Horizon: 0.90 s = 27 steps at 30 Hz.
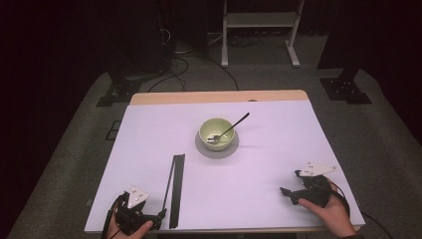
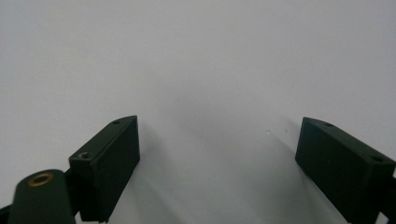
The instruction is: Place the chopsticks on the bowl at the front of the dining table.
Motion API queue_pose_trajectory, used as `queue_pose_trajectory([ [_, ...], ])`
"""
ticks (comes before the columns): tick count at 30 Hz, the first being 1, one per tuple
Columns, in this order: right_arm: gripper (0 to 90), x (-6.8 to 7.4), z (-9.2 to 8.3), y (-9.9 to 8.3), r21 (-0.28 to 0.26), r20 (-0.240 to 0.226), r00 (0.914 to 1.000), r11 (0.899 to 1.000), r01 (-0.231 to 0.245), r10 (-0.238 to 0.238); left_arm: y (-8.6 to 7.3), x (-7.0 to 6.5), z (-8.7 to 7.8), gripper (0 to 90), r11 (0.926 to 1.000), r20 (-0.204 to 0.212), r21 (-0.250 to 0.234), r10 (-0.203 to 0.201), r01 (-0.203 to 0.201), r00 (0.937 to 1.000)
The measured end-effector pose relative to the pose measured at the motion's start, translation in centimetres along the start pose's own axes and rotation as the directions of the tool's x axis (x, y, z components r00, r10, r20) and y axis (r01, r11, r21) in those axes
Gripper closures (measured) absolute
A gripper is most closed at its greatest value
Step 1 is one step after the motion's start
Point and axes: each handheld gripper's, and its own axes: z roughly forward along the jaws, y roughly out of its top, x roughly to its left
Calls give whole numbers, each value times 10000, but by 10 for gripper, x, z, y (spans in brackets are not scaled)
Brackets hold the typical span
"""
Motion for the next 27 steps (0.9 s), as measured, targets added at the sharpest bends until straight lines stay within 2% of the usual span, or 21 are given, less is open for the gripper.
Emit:
queue_pose_trajectory([
  [27, 121, 0, 0, 0, -1, 5, 10000, 10000, 4, -4, -2, 20, -3, 0, 10000, -241, 98, -1, 3, 9997],
])
